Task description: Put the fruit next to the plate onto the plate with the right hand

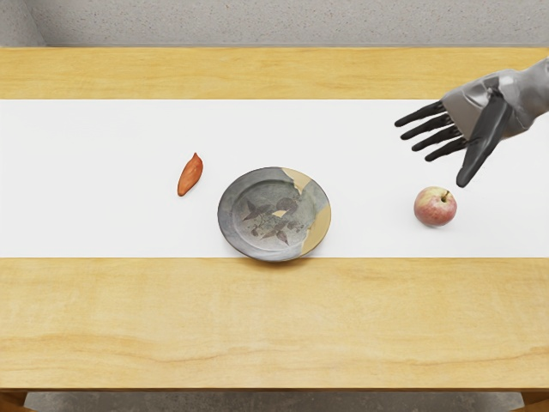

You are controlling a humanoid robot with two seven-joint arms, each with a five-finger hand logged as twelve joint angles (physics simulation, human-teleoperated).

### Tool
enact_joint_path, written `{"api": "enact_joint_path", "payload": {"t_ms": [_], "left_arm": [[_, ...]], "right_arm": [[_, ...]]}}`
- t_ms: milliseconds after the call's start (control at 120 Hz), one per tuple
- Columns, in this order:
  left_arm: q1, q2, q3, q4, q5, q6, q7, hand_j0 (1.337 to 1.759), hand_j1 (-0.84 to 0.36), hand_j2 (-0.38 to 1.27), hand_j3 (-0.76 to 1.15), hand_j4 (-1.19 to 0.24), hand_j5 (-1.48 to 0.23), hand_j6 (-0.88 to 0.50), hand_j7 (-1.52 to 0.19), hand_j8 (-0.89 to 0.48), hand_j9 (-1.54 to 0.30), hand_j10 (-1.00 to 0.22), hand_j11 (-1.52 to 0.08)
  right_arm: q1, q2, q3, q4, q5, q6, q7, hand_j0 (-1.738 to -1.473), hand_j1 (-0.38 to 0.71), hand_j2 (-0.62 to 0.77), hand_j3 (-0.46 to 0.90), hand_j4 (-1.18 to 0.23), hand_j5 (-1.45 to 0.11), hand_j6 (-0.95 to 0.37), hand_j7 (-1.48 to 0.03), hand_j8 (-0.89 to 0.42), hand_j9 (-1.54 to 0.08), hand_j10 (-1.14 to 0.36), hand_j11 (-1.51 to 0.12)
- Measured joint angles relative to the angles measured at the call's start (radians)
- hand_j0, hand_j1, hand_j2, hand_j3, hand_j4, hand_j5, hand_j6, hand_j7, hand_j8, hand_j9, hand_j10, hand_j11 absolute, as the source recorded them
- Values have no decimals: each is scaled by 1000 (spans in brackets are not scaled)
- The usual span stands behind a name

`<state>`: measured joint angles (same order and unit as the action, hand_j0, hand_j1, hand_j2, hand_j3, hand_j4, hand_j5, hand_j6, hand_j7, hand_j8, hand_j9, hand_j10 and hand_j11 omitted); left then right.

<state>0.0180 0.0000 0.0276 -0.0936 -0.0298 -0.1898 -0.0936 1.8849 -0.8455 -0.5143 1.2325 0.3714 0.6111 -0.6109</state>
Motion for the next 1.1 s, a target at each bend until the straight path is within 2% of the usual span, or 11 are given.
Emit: {"api": "enact_joint_path", "payload": {"t_ms": [117,242,300,367,467,600,717,850,1100], "left_arm": [[0,0,0,0,0,0,0,1658,349,0,0,-1,-1,-1,0,-1,0,-1,0],[0,0,0,0,0,0,0,1658,349,0,0,-1,-1,-1,-1,-1,0,-1,0],[0,0,0,0,0,0,0,1658,349,0,0,-1,-1,-1,0,-1,0,-1,0],[0,0,0,0,0,0,0,1658,349,0,0,-1,0,-1,0,-1,0,-1,0],[-1,0,0,0,0,0,0,1658,349,0,0,-1,0,-1,0,-1,0,-1,0],[0,0,0,0,0,0,0,1658,349,0,0,-1,0,-1,0,-1,0,-1,0],[0,0,0,0,0,0,0,1658,349,0,0,-1,0,-1,0,-1,0,-1,0],[0,0,0,0,0,0,0,1658,349,0,0,-1,-1,-1,0,-1,0,-1,0],[0,0,0,0,0,0,0,1658,349,0,0,-1,-1,-1,0,-1,0,-1,0]], "right_arm": [[-31,17,18,-21,-6,0,0,-1658,-349,-1,0,-1,0,-1,0,-1,0,0,0],[-59,80,28,-60,-16,0,0,-1658,-349,-1,0,-1,0,0,0,0,0,0,0],[-63,113,31,-69,-101,-16,0,-1658,-349,-1,0,-1,0,-1,0,0,0,0,0],[-60,131,31,-65,-212,-112,0,-1658,-349,-1,0,-1,0,-1,0,-1,0,0,0],[-71,127,23,-4,-338,-351,0,-1658,-349,-1,0,-1,0,-1,0,-1,0,-1,0],[-97,130,5,96,-413,-633,0,-1658,-349,-1,0,-1,0,-2,0,-1,0,-1,0],[-183,137,14,189,-527,-850,0,-1658,-349,0,0,-1,0,-2,0,-2,0,-1,0],[-294,136,71,248,-634,-953,0,-1658,-349,0,0,-2,0,-2,0,-2,0,-1,0],[-387,168,99,271,-714,-1104,0,-1658,-276,-11,0,-62,-80,-63,-79,-63,-79,-62,-79]]}}
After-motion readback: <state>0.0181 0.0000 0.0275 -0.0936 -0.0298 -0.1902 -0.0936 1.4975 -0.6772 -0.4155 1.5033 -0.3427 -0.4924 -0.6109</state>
